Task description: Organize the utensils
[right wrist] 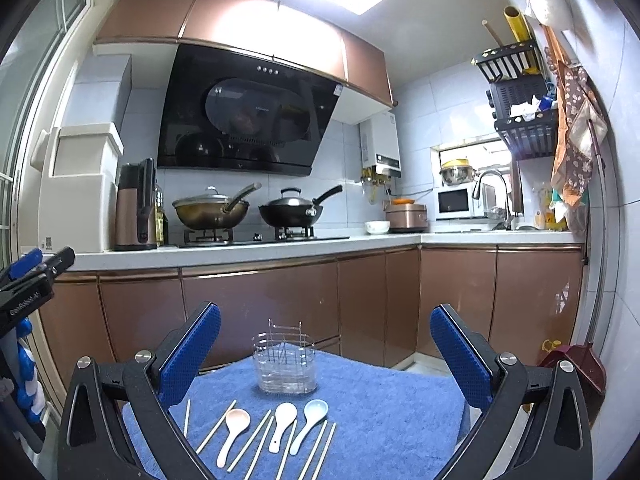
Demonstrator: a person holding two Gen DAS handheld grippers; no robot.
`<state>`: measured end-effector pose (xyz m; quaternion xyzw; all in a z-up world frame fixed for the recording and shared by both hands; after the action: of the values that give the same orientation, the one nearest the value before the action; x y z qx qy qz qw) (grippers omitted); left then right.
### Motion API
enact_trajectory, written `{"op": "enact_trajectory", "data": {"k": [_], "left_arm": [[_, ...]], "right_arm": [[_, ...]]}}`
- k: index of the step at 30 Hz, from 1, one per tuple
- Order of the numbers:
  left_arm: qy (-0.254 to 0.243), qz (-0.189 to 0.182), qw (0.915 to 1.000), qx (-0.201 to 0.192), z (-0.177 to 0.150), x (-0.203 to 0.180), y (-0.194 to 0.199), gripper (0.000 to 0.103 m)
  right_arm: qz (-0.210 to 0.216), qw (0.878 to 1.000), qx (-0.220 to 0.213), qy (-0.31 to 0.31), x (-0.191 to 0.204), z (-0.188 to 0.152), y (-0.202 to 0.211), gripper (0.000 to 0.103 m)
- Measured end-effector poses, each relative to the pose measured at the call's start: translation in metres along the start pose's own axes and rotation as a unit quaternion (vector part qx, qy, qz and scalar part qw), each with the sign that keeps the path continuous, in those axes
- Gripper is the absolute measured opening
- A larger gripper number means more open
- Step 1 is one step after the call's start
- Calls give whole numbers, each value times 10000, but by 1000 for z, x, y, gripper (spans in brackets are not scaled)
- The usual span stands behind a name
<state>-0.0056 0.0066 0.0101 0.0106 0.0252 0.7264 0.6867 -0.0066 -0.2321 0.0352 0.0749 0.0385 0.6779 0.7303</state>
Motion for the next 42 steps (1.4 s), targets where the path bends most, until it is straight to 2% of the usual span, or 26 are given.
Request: {"op": "enact_trajectory", "data": {"k": [4,10,17,20,24,29,35,37,41,42], "left_arm": [[54,-27,9999,139,-4,1,-8,82],[199,-49,9991,364,-12,4,-27,82],[306,-282,9951,894,-30,3,-60,82],[211,-426,9902,1316,-38,-1,-79,82],[281,-661,9830,1691,-50,-2,-99,82],[383,-947,9647,2427,-74,-5,-134,82],[600,-1388,9290,3379,-110,-12,-177,82],[632,-1506,9172,3634,-120,-16,-190,82],[624,-1801,8894,4155,-140,-32,-215,81],[606,-1825,8847,4247,-143,-35,-221,81]], "right_arm": [[54,9998,-126,-175,-5,1,-1,103],[31,9995,37,-304,-12,-7,-17,103],[151,9984,265,-476,-20,-19,-40,103],[153,9974,477,-513,-24,-25,-53,103],[214,9928,1008,-614,-31,-37,-78,103],[271,9830,1623,-820,-40,-54,-109,103],[452,9634,2405,-1092,-49,-84,-153,102],[522,9554,2654,-1188,-51,-93,-168,98],[685,9372,3166,-1294,-52,-111,-196,81],[730,9330,3282,-1286,-51,-115,-203,75]]}}
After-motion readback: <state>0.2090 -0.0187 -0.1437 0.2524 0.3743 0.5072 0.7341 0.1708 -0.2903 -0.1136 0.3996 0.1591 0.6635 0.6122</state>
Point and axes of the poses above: each gripper's, at about its wrist camera, not at the fingertips, and y roughly against the way its jaws point, x to its left, z to its top, the point moved 2 cm from there along -y, roughly the way its jaws point, and after that the axes turned 7 degrees about x, right-handed, at the moved point
